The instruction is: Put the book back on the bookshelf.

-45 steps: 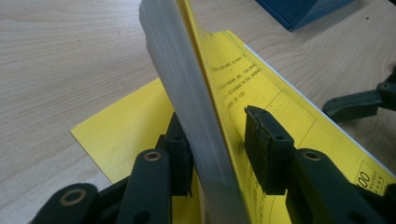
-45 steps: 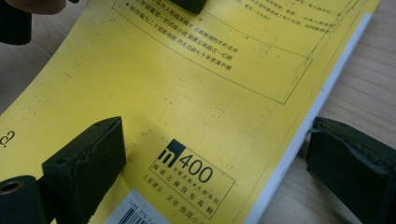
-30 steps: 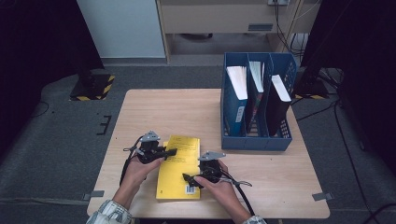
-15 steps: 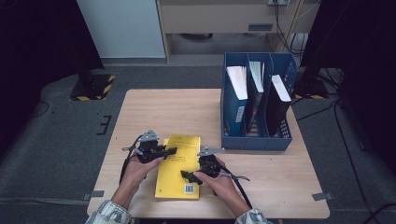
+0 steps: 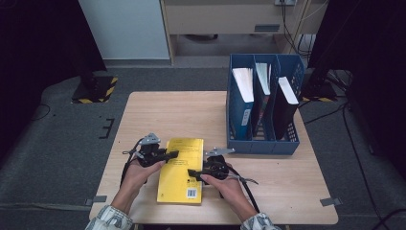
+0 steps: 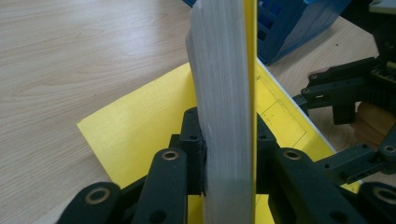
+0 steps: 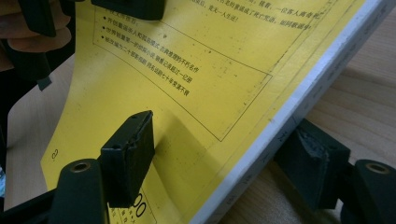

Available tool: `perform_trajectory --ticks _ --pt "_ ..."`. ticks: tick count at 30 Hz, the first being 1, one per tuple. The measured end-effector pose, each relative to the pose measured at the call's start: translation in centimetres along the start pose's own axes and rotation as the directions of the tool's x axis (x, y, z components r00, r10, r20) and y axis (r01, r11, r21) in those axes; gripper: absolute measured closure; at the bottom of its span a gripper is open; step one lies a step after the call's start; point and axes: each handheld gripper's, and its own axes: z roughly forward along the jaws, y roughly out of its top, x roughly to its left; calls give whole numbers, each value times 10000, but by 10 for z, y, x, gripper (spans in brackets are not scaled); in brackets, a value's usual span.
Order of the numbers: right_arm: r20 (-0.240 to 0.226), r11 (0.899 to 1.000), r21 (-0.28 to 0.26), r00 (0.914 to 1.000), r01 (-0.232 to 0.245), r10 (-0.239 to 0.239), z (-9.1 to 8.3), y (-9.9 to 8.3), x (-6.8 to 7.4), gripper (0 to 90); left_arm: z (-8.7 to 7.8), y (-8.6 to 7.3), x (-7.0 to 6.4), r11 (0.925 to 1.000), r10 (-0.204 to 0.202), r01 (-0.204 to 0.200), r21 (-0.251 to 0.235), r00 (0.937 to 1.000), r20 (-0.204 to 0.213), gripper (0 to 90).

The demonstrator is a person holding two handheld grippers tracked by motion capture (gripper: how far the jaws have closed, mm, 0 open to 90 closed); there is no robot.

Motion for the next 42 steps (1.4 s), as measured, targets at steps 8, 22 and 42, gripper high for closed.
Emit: perform_trajectory --ticks 8,22,42 --pt "173 9996 166 9996 207 -210 0 7 4 313 -4 1 2 10000 -49 49 -20 10000 -38 725" --pt "805 9948 -92 9917 1016 -1005 -8 33 10 384 -17 16 2 9966 201 -223 -799 9994 -276 743" --pt "1805 9813 -777 9705 1760 -1598 -19 77 3 500 -23 55 3 9859 949 -1063 -1291 9913 -915 747"
